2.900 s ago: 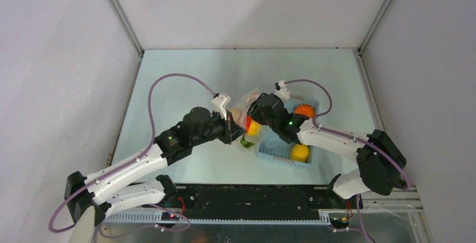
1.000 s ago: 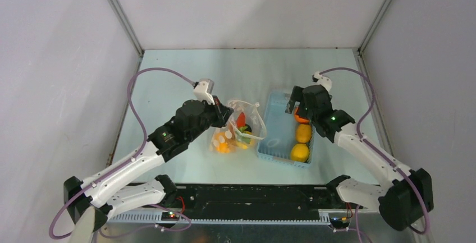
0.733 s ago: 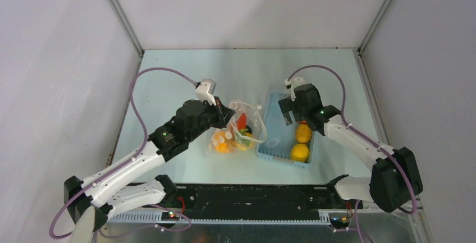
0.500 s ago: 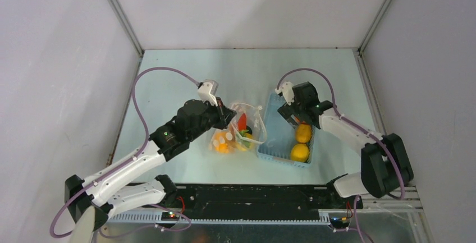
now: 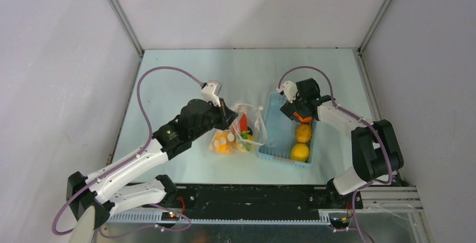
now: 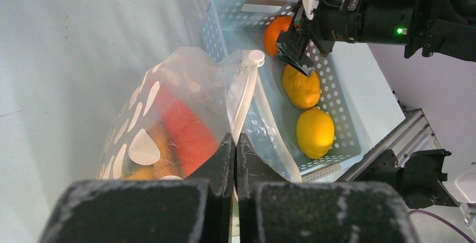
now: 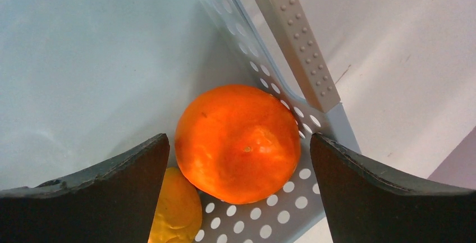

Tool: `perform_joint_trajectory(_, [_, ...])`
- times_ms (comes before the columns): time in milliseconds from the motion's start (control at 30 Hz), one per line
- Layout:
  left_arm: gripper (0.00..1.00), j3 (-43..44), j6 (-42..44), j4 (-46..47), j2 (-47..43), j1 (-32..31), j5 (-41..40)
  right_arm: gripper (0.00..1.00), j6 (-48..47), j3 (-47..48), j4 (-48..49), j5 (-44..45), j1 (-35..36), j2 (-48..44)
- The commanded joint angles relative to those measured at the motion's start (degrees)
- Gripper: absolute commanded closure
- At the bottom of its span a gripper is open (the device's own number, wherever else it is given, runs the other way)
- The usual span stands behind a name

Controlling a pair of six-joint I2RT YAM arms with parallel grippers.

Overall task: Place the food in the zip-top bag and seal the zipper
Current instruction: Pick up the fake fruit from the bin.

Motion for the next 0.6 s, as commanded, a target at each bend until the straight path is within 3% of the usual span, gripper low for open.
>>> perform_joint_trajectory(0, [1.00, 0.7, 1.4, 2.0, -0.3, 0.2, 0.4, 0.01, -0.3, 2.7, 0.8, -0.7, -0.3, 2.3])
perform_joint_trajectory(400, [1.00, 0.2, 1.4, 2.1, -1.0, 0.2, 1.1, 0.09, 4.5, 3.2, -1.0, -0.1, -0.9, 5.1])
perform_joint_trajectory(567, [1.00, 0.2, 1.5, 1.8, -0.7, 0.2, 1.3, 0.19, 6.3, 3.2, -1.3, -0.8, -0.9, 4.9])
